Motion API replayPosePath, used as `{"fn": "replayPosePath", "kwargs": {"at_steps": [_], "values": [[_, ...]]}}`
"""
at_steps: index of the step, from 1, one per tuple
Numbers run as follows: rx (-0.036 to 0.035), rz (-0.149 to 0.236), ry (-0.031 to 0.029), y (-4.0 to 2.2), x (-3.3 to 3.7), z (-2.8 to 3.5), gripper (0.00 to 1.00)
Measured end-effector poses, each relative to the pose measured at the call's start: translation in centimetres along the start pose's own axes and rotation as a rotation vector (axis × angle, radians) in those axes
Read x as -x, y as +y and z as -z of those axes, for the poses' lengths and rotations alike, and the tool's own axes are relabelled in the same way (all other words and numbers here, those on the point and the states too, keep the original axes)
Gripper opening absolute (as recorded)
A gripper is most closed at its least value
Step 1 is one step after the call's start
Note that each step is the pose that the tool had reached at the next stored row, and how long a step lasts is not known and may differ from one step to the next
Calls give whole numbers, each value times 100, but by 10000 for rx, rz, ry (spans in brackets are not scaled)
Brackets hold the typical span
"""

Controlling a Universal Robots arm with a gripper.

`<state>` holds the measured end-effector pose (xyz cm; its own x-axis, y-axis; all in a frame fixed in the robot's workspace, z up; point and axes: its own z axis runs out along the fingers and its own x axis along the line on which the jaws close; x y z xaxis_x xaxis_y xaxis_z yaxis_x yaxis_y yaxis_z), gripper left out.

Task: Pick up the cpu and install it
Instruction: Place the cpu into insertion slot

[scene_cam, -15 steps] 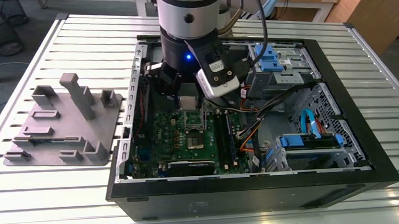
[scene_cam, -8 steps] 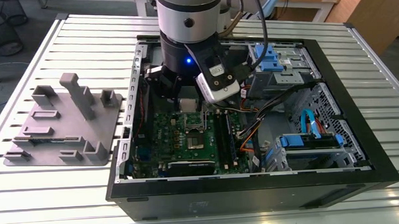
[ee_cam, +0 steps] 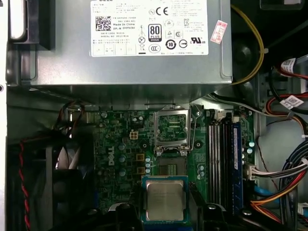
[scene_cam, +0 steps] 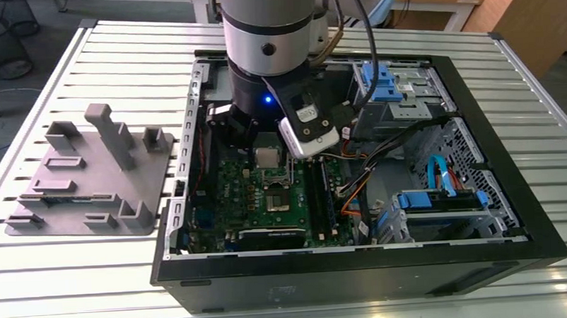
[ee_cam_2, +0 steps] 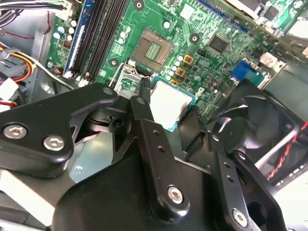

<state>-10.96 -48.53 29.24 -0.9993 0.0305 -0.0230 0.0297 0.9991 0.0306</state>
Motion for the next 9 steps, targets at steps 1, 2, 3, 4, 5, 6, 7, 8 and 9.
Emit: {"fn": "replayPosePath", "kwargs": {"at_steps": [1,2,3,4,5,6,7,8,9], "values": [[0,0,0,-2,0,-18,47],[1,0,0,-4,-1,-36,47],[0,0,0,-6,-1,-54,47],[-1,0,0,-7,-1,-71,47],[-1,0,1,-8,-2,-91,47],[0,0,0,-9,-2,-109,47],[0,0,0,-10,-3,-127,47],[1,0,0,-11,-3,-145,47],[1,0,0,-12,-3,-163,47]]}}
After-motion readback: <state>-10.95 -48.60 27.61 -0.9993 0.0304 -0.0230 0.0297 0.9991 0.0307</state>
